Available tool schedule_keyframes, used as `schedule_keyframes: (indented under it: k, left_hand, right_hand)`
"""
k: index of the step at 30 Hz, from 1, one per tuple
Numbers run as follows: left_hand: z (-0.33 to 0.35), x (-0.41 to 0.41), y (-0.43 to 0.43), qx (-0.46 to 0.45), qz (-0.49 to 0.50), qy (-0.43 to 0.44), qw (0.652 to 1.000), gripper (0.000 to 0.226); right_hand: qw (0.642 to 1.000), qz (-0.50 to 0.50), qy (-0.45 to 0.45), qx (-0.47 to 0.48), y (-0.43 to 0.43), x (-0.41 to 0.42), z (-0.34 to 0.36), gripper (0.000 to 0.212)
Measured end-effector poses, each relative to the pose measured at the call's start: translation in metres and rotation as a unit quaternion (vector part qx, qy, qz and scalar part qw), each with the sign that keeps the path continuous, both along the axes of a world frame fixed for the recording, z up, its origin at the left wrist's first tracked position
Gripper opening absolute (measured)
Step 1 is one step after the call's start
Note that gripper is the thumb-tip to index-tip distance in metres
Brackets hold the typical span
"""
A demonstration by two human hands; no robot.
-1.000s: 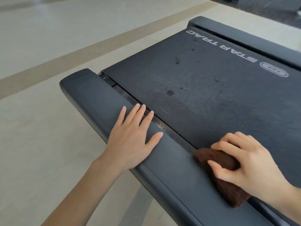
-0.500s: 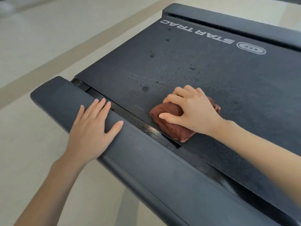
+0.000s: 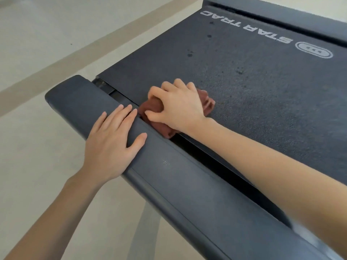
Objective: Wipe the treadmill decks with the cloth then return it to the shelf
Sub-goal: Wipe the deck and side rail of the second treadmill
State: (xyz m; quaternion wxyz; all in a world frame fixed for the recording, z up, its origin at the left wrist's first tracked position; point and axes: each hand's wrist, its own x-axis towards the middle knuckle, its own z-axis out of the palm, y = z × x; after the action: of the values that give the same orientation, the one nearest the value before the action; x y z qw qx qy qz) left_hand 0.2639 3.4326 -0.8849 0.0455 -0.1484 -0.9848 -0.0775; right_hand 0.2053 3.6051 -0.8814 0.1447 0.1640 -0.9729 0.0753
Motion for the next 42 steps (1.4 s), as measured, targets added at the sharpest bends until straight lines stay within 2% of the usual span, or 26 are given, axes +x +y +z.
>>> schedule_keyframes:
  k: [3,6,10,16,19,25,28,32,36,39,42]
  left_hand:
    - [0.000,0.001,-0.001,0.005,0.005,-0.005,1.000,0.070]
    - [0.000,0.000,-0.003,0.002,-0.001,-0.009,1.000,0.070]
    - [0.000,0.000,-0.004,0.015,-0.005,-0.012,1.000,0.070]
    - [0.000,0.001,-0.005,0.020,-0.010,-0.017,1.000,0.066]
    - [0.002,0.000,-0.005,0.008,-0.014,-0.028,0.999,0.070]
    - [0.006,-0.001,0.034,-0.022,-0.048,-0.060,0.997,0.087]
    - [0.000,0.000,0.056,-0.025,-0.053,-0.051,0.997,0.083]
    - [-0.005,-0.001,0.059,-0.015,-0.043,-0.039,0.998,0.074]
    - [-0.003,-0.001,0.058,-0.001,-0.057,-0.044,0.997,0.070]
    - [0.001,-0.005,0.046,0.017,-0.066,-0.053,0.996,0.062]
    - [0.007,-0.020,0.017,-0.004,-0.059,-0.061,0.996,0.054]
  right_hand:
    - [1.000,0.007,-0.010,0.012,-0.018,-0.022,-0.002,0.039]
    - [1.000,0.007,-0.010,-0.009,-0.006,-0.005,-0.001,0.037]
    - [0.998,0.010,-0.041,-0.038,0.040,0.056,0.008,0.031]
    - [0.998,0.033,-0.054,-0.030,0.152,0.170,0.011,0.027]
    - [0.997,0.004,-0.066,-0.035,0.181,0.186,0.013,0.027]
    - [0.999,-0.016,-0.032,-0.024,0.153,0.118,0.011,0.037]
    - [0.998,-0.038,-0.010,-0.039,0.125,0.059,0.005,0.041]
    - [0.995,-0.073,0.017,-0.067,0.084,-0.031,-0.006,0.033]
    - [0.992,-0.113,-0.025,-0.060,0.060,-0.098,-0.006,0.040]
    - [0.992,-0.108,-0.035,-0.052,0.054,-0.108,-0.003,0.040]
    - [0.997,-0.044,-0.029,-0.064,0.064,-0.073,0.001,0.033]
